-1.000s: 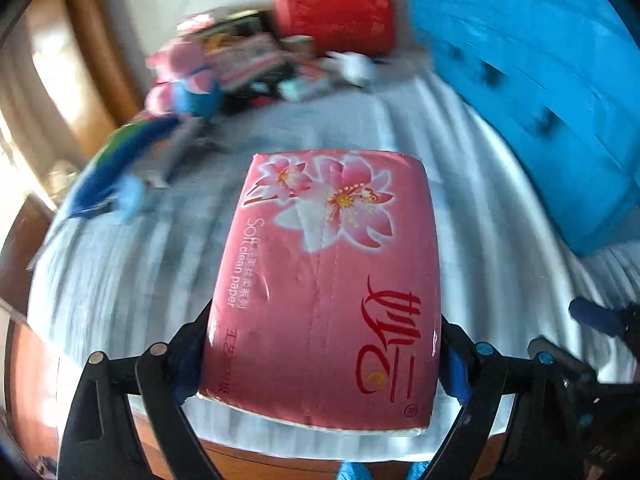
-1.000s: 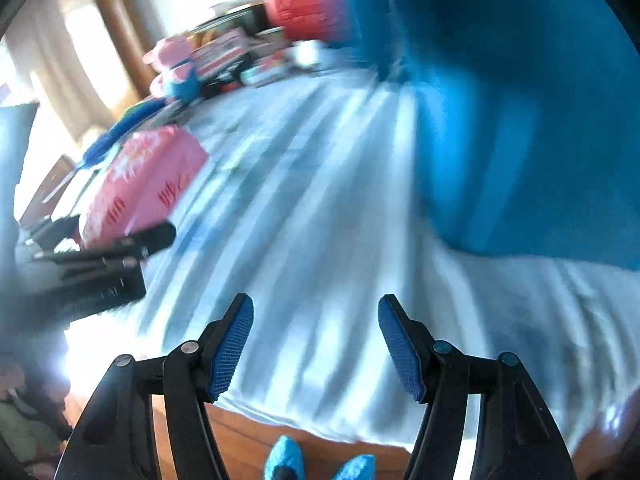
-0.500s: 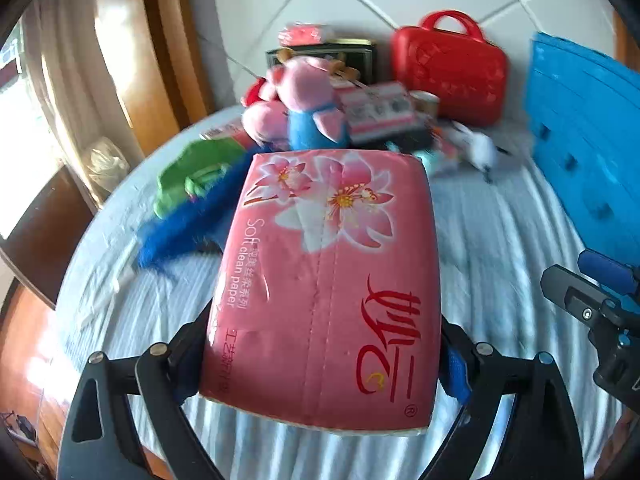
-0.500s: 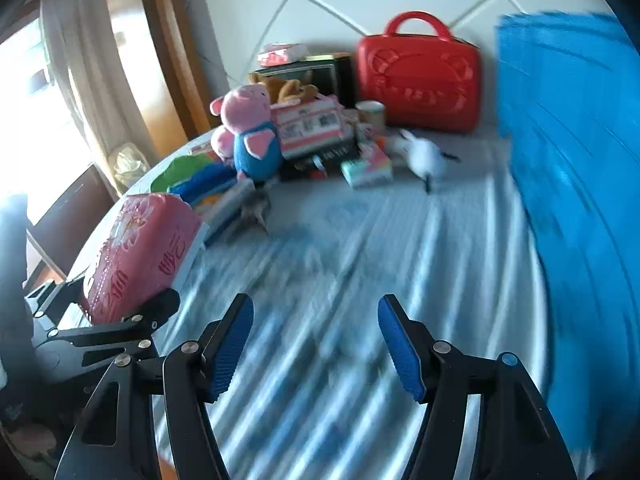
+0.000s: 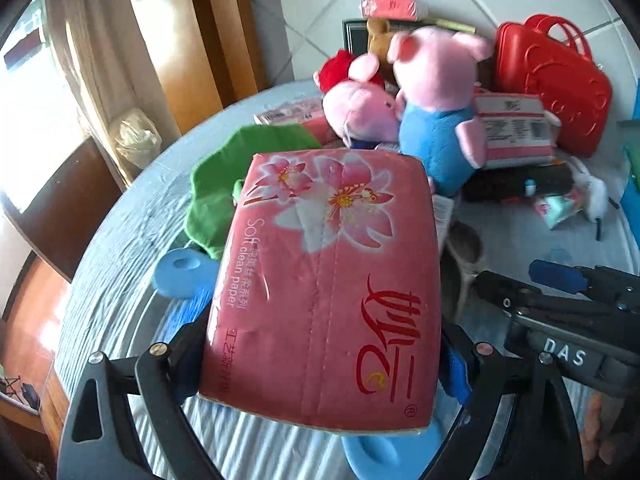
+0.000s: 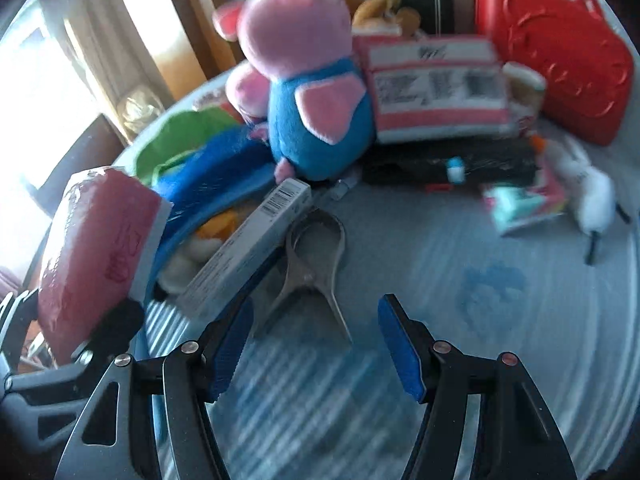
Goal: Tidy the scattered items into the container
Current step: 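Lift the flower-print tissue pack with the left gripper while the right grasps the silver metal clip, then carry the tissue pack and metal clip over the blue crate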
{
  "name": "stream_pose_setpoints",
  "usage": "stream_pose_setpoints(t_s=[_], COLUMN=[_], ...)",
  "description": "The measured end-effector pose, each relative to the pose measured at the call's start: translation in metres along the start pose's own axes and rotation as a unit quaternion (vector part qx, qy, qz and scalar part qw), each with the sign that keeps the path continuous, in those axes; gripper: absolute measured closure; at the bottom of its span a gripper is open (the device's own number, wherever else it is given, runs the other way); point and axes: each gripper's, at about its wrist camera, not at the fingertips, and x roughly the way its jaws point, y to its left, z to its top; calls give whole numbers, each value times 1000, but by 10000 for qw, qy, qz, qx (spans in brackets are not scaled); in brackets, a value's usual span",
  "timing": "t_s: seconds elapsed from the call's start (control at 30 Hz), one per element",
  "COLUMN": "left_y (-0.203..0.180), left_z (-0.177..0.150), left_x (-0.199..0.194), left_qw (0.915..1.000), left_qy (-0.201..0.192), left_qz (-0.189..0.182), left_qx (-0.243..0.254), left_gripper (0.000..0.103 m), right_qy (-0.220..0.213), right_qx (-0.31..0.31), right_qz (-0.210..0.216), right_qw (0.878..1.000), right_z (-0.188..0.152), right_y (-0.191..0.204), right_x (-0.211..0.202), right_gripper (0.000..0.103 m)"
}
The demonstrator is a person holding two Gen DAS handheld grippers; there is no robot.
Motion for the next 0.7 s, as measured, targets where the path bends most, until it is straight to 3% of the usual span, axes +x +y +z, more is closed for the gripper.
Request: stream_pose_setpoints(t_s=[0.17, 0.27, 0.37, 0.53, 0.7], left_y=[7, 8, 9, 9, 7], left_z=[16, 24, 26, 27, 29], left_x=[24, 28, 30, 21, -9], left_qw=[9998, 9993, 9989, 9982, 9966], left_qy=[15, -15, -16, -38, -266], left_qz=[-98, -235, -335, -485, -700], left_qx=[182, 301, 340, 360, 347], left_gripper=[11, 11, 11, 11, 11], right_qy=[341, 275, 280, 275, -179], right_qx=[115, 28, -44, 139, 53], right_qz=[-315, -508, -775, -818, -878], right_qw=[9989, 9983, 9966, 9962, 9960], right_z=[8, 12, 14, 4, -1], right_y=[4, 11, 16, 13, 21], right_x=[39, 44, 44, 28, -28], right_gripper=[37, 40, 64, 65, 65])
